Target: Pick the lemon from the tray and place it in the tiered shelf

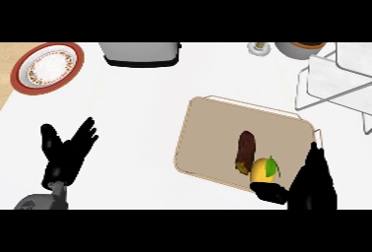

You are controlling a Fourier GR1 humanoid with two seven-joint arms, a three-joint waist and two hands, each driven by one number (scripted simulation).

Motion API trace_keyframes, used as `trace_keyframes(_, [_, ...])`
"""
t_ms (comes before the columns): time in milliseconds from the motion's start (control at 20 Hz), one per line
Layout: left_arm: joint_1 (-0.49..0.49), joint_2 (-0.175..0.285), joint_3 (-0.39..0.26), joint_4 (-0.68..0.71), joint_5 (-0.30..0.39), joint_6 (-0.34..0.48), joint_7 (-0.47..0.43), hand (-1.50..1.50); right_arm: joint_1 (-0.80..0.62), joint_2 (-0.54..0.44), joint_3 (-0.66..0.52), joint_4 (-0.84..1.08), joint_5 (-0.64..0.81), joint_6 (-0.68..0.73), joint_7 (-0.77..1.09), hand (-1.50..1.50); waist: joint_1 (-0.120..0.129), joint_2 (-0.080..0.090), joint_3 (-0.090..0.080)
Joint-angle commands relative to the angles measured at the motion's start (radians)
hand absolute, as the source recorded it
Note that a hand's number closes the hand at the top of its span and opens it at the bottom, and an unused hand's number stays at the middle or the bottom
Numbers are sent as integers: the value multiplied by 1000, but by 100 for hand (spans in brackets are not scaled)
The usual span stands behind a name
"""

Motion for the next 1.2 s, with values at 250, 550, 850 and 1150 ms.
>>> trace_keyframes(250, [26, -14, -8, -24, -29, 17, -4, 0, -106, 4, -34, 143, -25, -33, 244, -150, 3, -2, 1])
trace_keyframes(550, [-28, -46, 4, 50, -32, 19, -29, 0, -59, 4, -10, 158, 29, -69, 244, -150, -17, -1, 0])
trace_keyframes(850, [15, 7, 28, -28, -7, -25, 20, 0, -108, 4, -52, 280, 38, -114, 217, -150, -1, -3, 2])
trace_keyframes(1150, [5, -43, 6, -41, -48, 28, 18, 0, -169, 4, -84, 361, 13, -185, 169, -150, -1, -2, 2])
